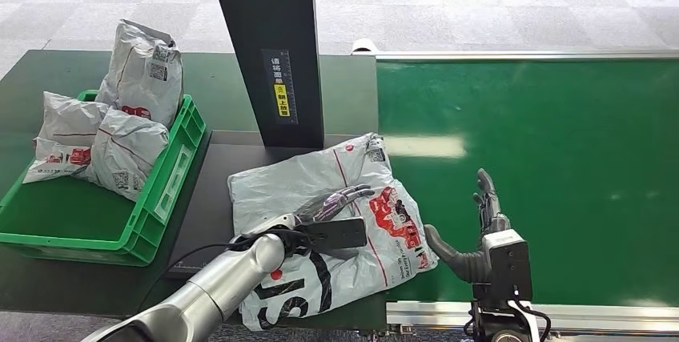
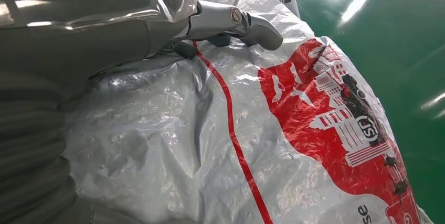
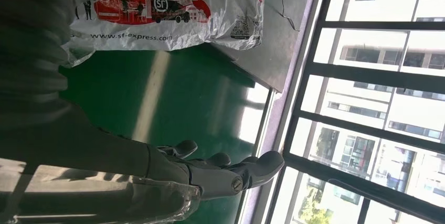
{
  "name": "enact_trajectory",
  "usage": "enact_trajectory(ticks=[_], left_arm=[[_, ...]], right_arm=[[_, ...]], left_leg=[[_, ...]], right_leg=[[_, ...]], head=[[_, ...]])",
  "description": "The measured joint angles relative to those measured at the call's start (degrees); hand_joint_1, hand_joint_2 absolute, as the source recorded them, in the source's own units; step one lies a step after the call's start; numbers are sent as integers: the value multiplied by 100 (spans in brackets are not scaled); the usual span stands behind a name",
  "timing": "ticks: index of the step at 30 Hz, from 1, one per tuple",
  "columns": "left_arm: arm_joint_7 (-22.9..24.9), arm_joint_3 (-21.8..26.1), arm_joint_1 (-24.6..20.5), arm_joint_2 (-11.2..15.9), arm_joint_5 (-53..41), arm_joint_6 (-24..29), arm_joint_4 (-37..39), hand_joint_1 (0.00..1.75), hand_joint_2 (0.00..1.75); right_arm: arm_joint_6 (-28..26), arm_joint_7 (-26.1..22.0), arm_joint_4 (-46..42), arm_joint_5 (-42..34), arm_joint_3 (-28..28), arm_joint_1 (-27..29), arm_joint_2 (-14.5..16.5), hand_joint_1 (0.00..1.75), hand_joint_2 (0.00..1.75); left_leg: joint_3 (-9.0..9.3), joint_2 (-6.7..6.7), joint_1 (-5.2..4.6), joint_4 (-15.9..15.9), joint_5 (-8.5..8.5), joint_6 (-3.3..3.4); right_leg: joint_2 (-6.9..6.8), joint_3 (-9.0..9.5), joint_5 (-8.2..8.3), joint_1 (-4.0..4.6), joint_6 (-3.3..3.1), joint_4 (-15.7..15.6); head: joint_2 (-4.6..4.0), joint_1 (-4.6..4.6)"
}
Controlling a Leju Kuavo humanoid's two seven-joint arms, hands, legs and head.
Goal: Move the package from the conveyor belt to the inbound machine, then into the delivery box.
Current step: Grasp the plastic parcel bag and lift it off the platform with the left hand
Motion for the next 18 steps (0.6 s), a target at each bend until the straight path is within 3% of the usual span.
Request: enact_trajectory(ticks=[13, 18], left_arm=[[10, -32, -56, -52, -30, 3, 144, 0, 175], [251, -154, -192, -175, -298, -42, 372, 0, 175]], right_arm=[[-2, 0, 17, 0, 4, -7, -2, 0, 175], [-60, 9, 99, -19, 12, -83, -13, 0, 175]], left_leg=[[4, 0, 0, 0, 0, 0], [7, -5, 0, 0, 0, 0]], right_leg=[[0, 3, 0, 0, 0, 0], [-6, 10, 0, 0, 0, 0]], head=[[0, -1], [0, -1]])
